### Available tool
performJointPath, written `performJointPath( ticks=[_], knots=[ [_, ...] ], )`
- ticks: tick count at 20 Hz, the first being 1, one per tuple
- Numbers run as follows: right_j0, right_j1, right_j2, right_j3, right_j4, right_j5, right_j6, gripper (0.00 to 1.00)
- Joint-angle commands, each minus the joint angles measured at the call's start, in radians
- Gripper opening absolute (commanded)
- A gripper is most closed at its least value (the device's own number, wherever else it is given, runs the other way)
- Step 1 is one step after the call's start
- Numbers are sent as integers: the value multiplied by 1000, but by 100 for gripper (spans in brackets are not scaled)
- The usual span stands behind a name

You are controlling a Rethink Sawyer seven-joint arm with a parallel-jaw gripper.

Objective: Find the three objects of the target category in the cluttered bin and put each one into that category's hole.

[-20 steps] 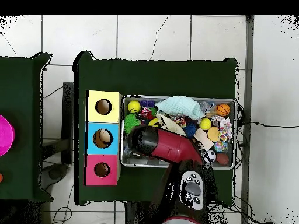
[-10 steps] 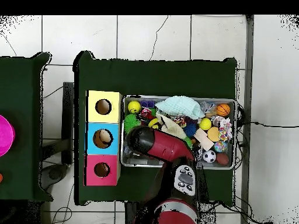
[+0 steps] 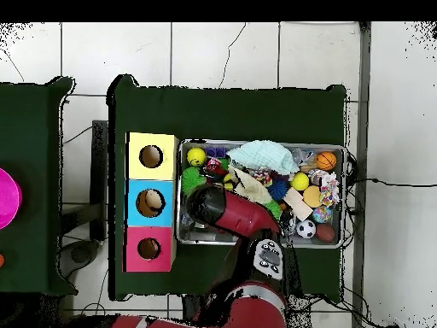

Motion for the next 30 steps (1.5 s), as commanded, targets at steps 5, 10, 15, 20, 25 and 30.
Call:
performJointPath(
  ticks=[5, 10, 15, 20, 25, 30],
  knots=[
    [-149, 51, 98, 39, -51, -109, 94, 100],
    [-308, 24, 145, 48, -188, -112, -50, 100],
    [-394, 12, 181, 30, -302, -93, -80, 100],
    [-419, 4, 201, 8, -362, -62, -53, 100],
    [-374, 9, 184, 14, -376, -83, 38, 100],
    [-341, 11, 168, 8, -364, -74, 83, 100]
  ],
)
